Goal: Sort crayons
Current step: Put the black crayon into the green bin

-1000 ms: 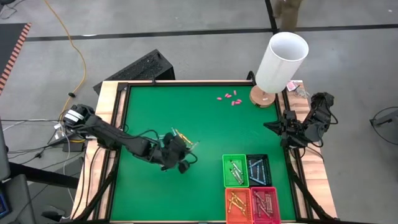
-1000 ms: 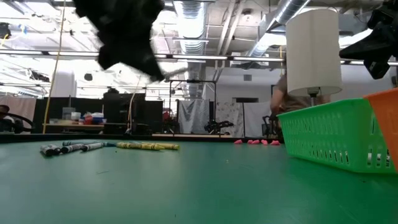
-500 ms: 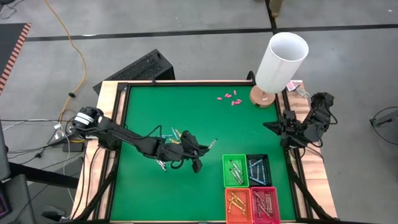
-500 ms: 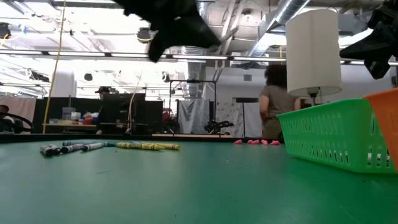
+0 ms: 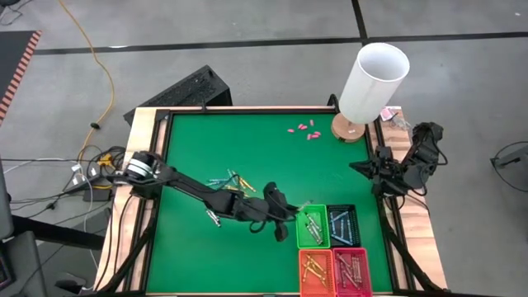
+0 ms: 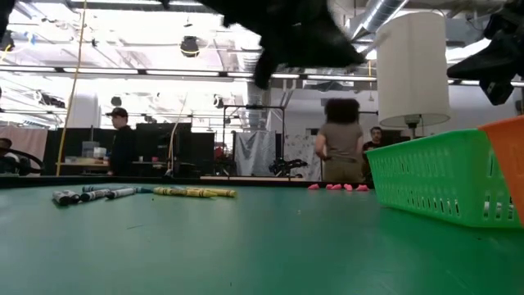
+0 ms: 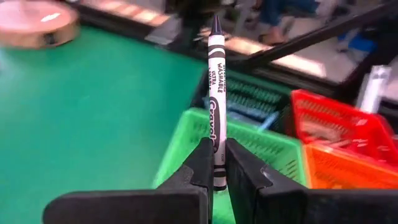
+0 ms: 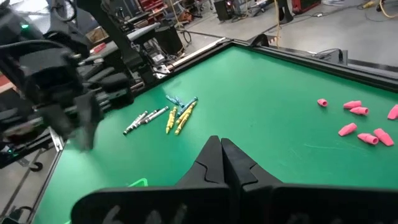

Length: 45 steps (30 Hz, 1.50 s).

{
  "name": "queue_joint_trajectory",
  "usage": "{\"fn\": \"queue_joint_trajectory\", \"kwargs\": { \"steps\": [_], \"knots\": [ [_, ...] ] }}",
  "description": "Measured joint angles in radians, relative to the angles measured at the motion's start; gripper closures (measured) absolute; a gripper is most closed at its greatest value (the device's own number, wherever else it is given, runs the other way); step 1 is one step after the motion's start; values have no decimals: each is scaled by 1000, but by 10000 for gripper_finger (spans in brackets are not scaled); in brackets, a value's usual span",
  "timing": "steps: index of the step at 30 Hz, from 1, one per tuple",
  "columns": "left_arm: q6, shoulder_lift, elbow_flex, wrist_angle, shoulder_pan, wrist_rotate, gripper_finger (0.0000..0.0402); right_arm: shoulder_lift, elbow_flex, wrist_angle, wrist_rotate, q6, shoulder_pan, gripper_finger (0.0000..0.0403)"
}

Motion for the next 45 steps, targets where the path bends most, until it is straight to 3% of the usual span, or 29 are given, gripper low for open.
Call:
{"fn": "queue_joint_trajectory", "kwargs": {
  "steps": [11,19,29,35,40,45],
  "knots": [
    [85,204,241,1,11,120,388,0,0,-7,0,10,0,403],
    [87,286,309,-9,15,163,384,0,0,-12,0,19,0,403],
    [159,301,307,3,13,152,309,1,0,-14,0,21,0,403],
    [119,295,307,-13,15,117,260,1,0,-14,0,21,0,403],
    [98,242,306,-103,14,81,255,1,0,-13,0,21,0,403],
    [86,145,306,-325,14,78,264,1,0,-17,0,26,0,403]
  ]
}}
